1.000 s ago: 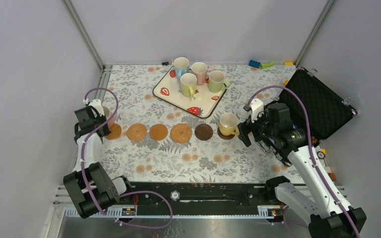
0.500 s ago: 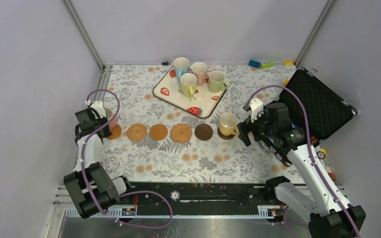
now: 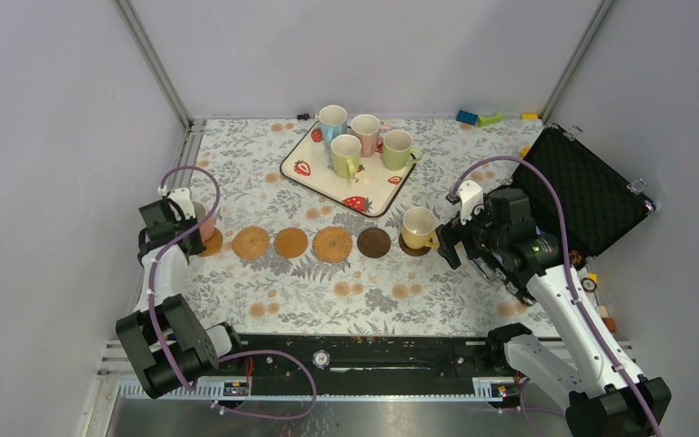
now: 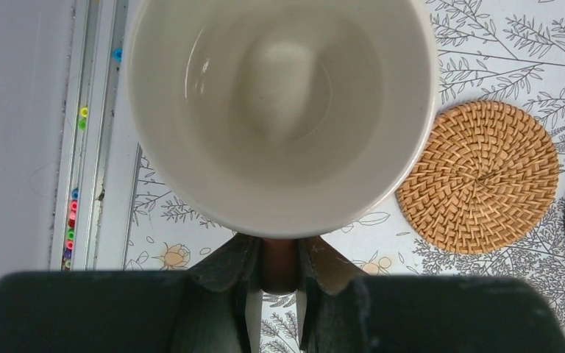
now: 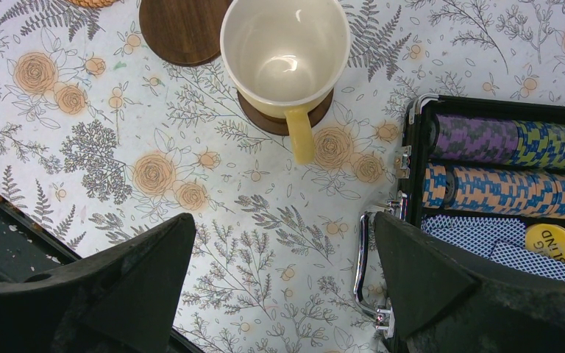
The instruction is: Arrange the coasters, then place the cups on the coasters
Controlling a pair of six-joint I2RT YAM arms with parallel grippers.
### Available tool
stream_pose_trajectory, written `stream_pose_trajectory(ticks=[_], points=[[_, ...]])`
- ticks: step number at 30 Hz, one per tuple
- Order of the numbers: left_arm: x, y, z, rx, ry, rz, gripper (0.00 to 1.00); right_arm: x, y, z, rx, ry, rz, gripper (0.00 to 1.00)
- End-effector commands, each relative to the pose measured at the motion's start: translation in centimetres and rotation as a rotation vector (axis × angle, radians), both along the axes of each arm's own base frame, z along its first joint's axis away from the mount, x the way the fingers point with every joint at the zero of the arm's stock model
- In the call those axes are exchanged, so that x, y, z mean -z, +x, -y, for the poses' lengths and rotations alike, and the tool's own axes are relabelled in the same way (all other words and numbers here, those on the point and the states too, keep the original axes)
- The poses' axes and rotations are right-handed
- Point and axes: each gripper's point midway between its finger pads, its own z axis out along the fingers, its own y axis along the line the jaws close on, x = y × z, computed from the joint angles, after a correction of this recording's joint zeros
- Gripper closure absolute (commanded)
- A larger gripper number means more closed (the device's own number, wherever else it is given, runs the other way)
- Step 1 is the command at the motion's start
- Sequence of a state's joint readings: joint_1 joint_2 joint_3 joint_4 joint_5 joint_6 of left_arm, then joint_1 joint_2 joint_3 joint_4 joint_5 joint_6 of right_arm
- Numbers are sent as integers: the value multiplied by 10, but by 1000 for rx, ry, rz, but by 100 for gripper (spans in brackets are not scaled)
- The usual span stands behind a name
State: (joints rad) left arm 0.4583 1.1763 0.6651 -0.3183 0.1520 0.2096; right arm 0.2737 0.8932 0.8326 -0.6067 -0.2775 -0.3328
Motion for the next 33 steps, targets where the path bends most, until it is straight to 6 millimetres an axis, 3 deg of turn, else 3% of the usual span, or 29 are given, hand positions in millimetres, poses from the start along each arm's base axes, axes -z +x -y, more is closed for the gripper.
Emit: stream_pose_trajectory(ticks=[1,22,33], points=[[-33,21,-16,-19,75,119,100,-9,7,0,8,9,47,0],[-27,-3,-6,14,72,45,100,-10,7,1,9,8,50,0],[-20,0,-11,0,69,9,100,-10,6,1,7,9,55,0]])
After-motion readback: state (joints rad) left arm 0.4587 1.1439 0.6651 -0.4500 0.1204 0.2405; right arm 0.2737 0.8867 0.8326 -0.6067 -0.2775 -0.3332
